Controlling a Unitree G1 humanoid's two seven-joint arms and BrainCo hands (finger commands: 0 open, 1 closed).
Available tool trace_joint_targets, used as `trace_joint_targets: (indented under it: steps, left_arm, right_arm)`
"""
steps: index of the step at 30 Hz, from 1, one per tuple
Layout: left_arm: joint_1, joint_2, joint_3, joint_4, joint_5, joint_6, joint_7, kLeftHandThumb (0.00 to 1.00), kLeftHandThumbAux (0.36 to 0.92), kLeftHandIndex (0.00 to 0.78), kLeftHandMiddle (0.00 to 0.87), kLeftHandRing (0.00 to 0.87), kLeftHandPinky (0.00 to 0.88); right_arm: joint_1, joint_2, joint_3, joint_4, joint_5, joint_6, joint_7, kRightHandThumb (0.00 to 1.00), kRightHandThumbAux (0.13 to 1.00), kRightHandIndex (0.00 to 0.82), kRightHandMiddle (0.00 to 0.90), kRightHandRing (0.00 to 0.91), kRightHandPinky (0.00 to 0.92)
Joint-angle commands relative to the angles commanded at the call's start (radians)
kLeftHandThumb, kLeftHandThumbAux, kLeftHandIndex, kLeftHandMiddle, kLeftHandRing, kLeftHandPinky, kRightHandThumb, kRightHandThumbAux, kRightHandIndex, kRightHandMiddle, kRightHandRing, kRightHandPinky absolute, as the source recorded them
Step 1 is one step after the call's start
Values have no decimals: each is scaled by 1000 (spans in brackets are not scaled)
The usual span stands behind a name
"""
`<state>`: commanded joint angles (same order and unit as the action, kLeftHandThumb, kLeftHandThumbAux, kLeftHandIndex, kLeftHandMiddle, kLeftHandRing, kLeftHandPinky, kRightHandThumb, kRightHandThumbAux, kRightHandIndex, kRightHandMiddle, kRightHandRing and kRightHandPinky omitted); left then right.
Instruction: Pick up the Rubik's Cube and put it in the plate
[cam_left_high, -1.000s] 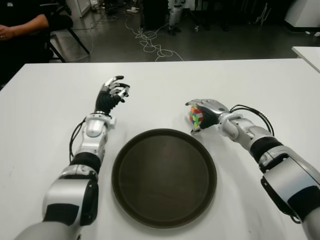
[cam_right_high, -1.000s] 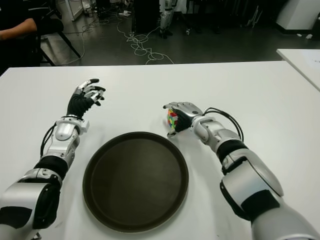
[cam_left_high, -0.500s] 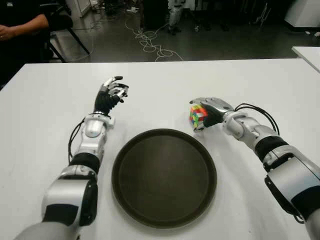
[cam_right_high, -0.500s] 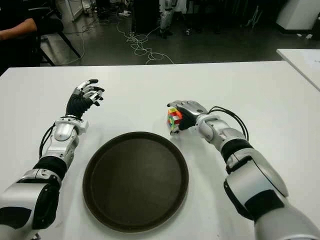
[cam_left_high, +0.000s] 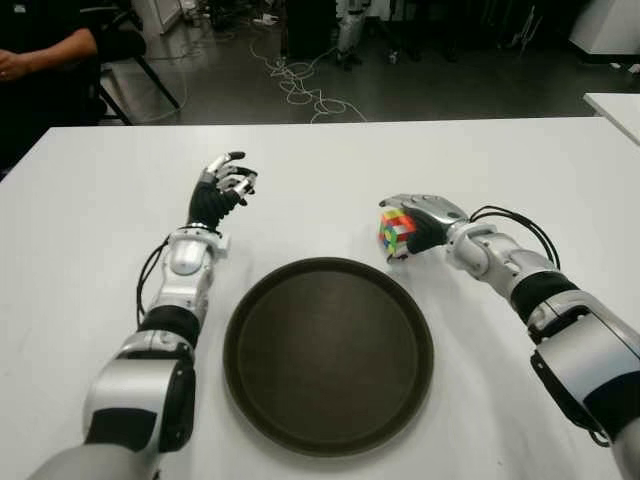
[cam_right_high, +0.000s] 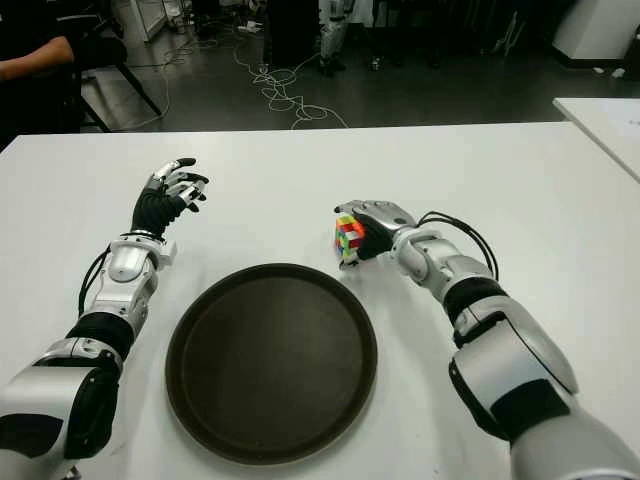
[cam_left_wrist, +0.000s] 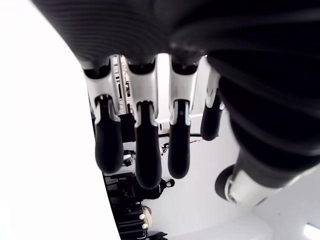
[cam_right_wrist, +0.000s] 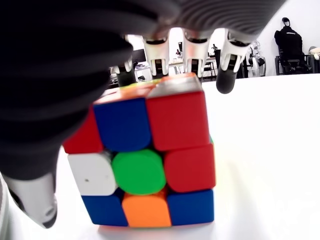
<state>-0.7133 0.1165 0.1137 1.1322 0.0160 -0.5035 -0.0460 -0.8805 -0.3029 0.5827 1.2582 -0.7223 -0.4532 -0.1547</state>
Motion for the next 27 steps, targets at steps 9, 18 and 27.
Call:
trace_joint_targets:
  steps: [9,18,27]
  left_arm:
    - [2,-2,2,-4,-1,-3,4,261,688,226,408,490,554]
    - [3,-3,4,-8,-4,3,6,276,690,230,409,495,553]
    - [6,-2,2,-13,-2,6,8,268,668,226,398,481,537]
  right_arm:
    - [-4,-9,3,-2,-2,-12,-5,0,690,86,163,163,120]
    - [-9,-20,1,-7,2,-21,26,0,705,80,159,164,122]
    - [-11,-26,0,-13,3,-28,47,0,709,70,143,145,104]
